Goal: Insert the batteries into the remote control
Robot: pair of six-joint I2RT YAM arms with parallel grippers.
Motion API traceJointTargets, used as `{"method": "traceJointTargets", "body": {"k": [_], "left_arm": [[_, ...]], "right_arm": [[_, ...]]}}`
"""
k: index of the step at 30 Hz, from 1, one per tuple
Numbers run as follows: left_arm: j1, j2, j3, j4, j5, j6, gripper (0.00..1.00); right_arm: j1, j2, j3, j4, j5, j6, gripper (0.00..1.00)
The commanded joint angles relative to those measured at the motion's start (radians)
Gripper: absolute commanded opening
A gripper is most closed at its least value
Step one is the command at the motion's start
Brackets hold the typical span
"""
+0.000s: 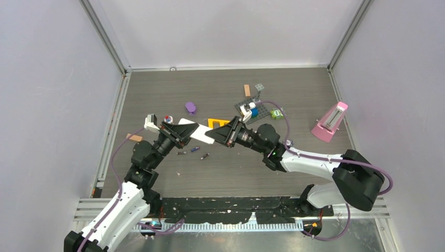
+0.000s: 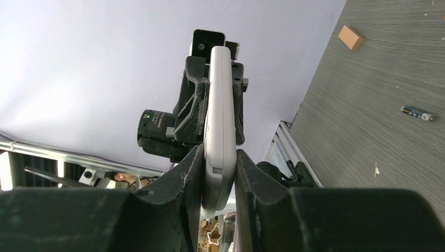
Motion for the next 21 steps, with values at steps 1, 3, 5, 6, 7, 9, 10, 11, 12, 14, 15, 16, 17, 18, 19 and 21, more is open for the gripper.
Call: {"method": "traceJointTargets", "body": {"k": [1, 3, 5, 6, 7, 9, 10, 11, 12, 14, 15, 16, 17, 18, 19, 21], "left_arm": [[0.017, -0.005, 0.019, 0.184, -0.109, -0.096, 0.0], [0.018, -0.009, 0.011, 0.184, -0.116, -0.105, 0.0], [0.018, -0.012, 0.005, 0.185, -0.121, -0.107, 0.0], [0.018, -0.013, 0.003, 0.184, -0.119, -0.106, 0.0], [0.018, -0.009, 0.002, 0.183, -0.115, -0.106, 0.0], [0.018, 0.001, 0.001, 0.185, -0.105, -0.104, 0.0], [0.018, 0.004, 0.002, 0.185, -0.099, -0.101, 0.0], [0.018, 0.009, 0.005, 0.182, -0.091, -0.097, 0.0], [0.018, 0.015, 0.011, 0.176, -0.081, -0.084, 0.0], [0.018, 0.024, 0.025, 0.155, -0.06, -0.059, 0.0], [0.018, 0.027, 0.033, 0.141, -0.049, -0.044, 0.0], [0.018, 0.03, 0.041, 0.129, -0.042, -0.024, 0.0], [0.018, 0.032, 0.045, 0.122, -0.035, -0.006, 0.0], [0.018, 0.034, 0.05, 0.115, -0.024, 0.013, 0.0], [0.018, 0.036, 0.056, 0.107, -0.016, 0.03, 0.0], [0.018, 0.039, 0.069, 0.085, -0.005, 0.063, 0.0]], "right_arm": [[-0.007, 0.003, -0.051, 0.101, -0.039, 0.0, 0.09], [-0.009, 0.004, -0.053, 0.137, -0.042, 0.006, 0.06], [-0.01, 0.005, -0.056, 0.167, -0.043, 0.01, 0.05], [-0.01, 0.005, -0.055, 0.173, -0.045, 0.014, 0.05], [-0.011, 0.006, -0.053, 0.173, -0.046, 0.014, 0.05], [-0.012, 0.005, -0.048, 0.168, -0.044, 0.018, 0.05], [-0.012, 0.004, -0.044, 0.152, -0.044, 0.021, 0.11], [-0.012, 0.002, -0.032, 0.136, -0.043, 0.021, 0.13], [-0.012, -0.001, -0.023, 0.095, -0.044, 0.018, 0.19], [-0.012, -0.01, 0.01, 0.025, -0.044, 0.003, 0.29], [-0.012, -0.014, 0.035, -0.001, -0.038, -0.001, 0.32], [-0.013, -0.024, 0.045, -0.054, -0.035, -0.015, 0.39], [-0.013, -0.029, 0.068, -0.082, -0.028, -0.023, 0.41], [-0.012, -0.038, 0.09, -0.146, -0.023, -0.041, 0.47], [-0.012, -0.041, 0.099, -0.202, -0.015, -0.048, 0.5], [-0.012, -0.049, 0.112, -0.245, -0.004, -0.056, 0.58]]}}
